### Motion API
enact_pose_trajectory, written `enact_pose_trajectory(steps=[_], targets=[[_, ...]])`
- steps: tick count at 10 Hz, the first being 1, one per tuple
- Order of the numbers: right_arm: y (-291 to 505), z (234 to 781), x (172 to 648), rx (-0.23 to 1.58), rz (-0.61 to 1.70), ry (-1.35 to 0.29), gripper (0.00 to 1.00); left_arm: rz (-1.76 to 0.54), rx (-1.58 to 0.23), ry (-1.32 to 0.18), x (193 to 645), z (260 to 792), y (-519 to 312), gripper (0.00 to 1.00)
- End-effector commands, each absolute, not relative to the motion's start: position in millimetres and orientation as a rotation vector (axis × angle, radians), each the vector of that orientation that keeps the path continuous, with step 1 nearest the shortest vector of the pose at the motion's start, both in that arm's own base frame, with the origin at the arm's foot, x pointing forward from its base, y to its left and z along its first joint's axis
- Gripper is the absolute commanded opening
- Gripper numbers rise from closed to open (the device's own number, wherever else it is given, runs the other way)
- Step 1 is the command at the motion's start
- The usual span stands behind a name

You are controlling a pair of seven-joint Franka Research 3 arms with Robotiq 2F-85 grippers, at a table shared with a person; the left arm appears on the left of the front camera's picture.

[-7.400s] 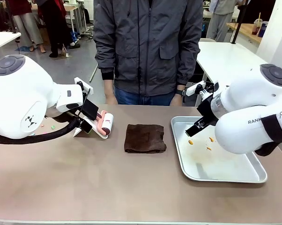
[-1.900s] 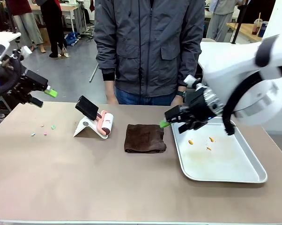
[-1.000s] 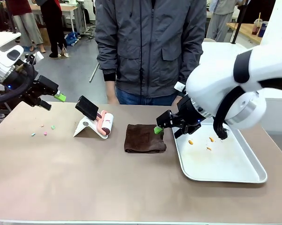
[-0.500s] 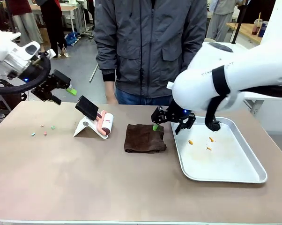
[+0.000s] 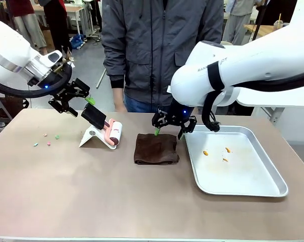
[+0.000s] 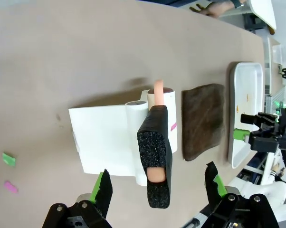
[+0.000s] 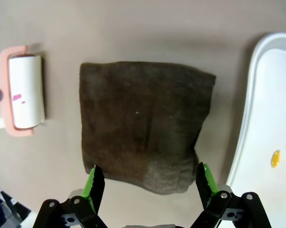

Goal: Clean the surface of the table.
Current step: Hold the Lint Roller with your left hand and the towel with your right hand.

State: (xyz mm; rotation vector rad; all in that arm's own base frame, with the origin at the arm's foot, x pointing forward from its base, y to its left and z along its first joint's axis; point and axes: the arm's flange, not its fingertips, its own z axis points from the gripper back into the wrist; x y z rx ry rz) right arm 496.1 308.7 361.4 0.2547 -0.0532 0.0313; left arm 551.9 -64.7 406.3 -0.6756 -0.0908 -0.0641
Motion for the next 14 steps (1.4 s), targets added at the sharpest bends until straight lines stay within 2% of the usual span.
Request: enact_pose_trajectory(steps=[1,7,14], targets=[[317.4,360.0,510.1,0.208,-0.002,-0.039,1.00,-0.072,-0.651,-0.061,545.9,410.0,-71.3,1.00],[332.7,330.8,530.1,0.075,-0.016,0.055,1.00,-0.089,-0.665,-0.055,536.0,400.5,-78.5,1.00],[346.0,303.2,519.5,-0.035,-0.049,0.061,1.00,-0.080,-0.670,-0.032,536.3,392.9,-75.8,1.00]])
